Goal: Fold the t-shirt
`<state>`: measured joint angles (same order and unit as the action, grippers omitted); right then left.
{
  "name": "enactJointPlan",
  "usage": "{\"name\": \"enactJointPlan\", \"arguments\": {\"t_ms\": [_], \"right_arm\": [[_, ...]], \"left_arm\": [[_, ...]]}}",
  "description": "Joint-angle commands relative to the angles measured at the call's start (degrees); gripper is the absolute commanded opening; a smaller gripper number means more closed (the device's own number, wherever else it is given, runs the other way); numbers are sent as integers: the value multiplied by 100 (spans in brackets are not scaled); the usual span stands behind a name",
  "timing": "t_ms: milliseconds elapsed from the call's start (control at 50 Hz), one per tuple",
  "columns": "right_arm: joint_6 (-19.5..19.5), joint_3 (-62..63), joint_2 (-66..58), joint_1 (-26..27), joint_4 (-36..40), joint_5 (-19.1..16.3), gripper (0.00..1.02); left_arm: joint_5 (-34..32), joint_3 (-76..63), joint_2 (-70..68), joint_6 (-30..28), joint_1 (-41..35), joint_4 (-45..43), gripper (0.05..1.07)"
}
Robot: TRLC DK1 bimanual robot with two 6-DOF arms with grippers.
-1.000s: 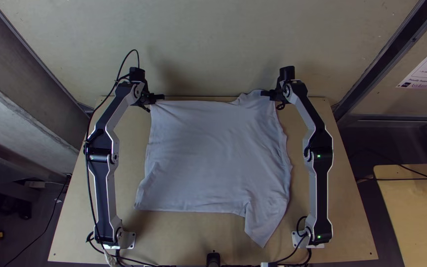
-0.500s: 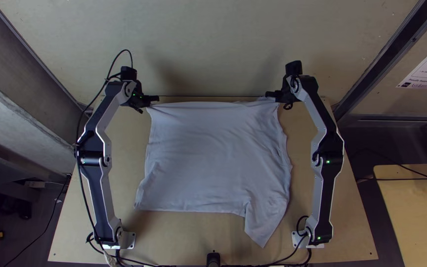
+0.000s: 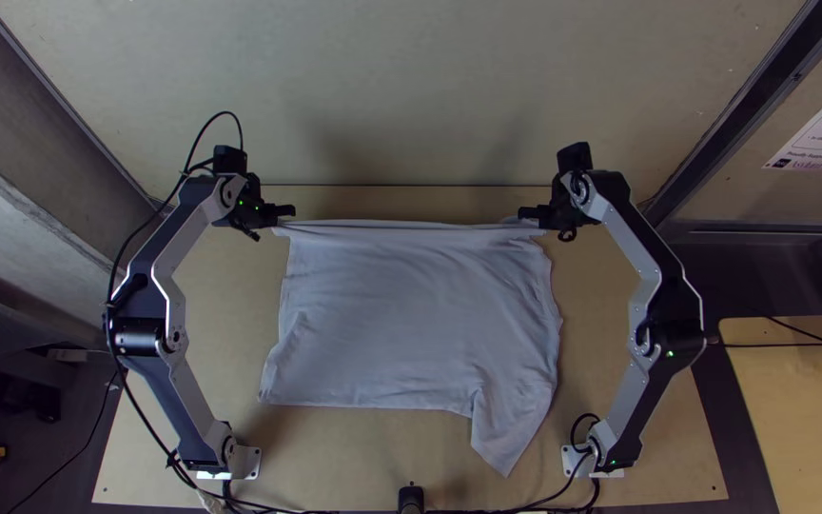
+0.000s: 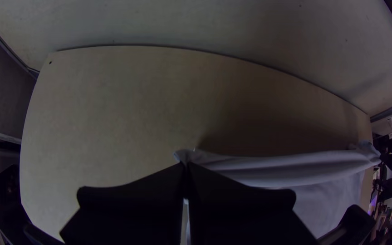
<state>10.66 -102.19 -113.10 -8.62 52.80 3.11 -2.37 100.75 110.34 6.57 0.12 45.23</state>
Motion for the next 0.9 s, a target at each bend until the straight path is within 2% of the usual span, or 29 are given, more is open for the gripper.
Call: {"name": "enactJointPlan", "arguments": {"t_ms": [0, 440, 620, 880], "right_arm": [[16, 542, 517, -8, -32, 93, 2], [16, 2564, 1774, -69, -358, 233, 2], [16, 3153, 1914, -96, -551, 277, 2], [24, 3812, 1826, -96, -1228, 313, 2]], "left_arm": [[61, -548, -479, -129, 120, -138, 8], [61, -2297, -1410, -226, 41, -691, 8], [61, -2798, -1551, -235, -30, -893, 8], [79, -3237, -1569, -235, -91, -1315, 8]]}}
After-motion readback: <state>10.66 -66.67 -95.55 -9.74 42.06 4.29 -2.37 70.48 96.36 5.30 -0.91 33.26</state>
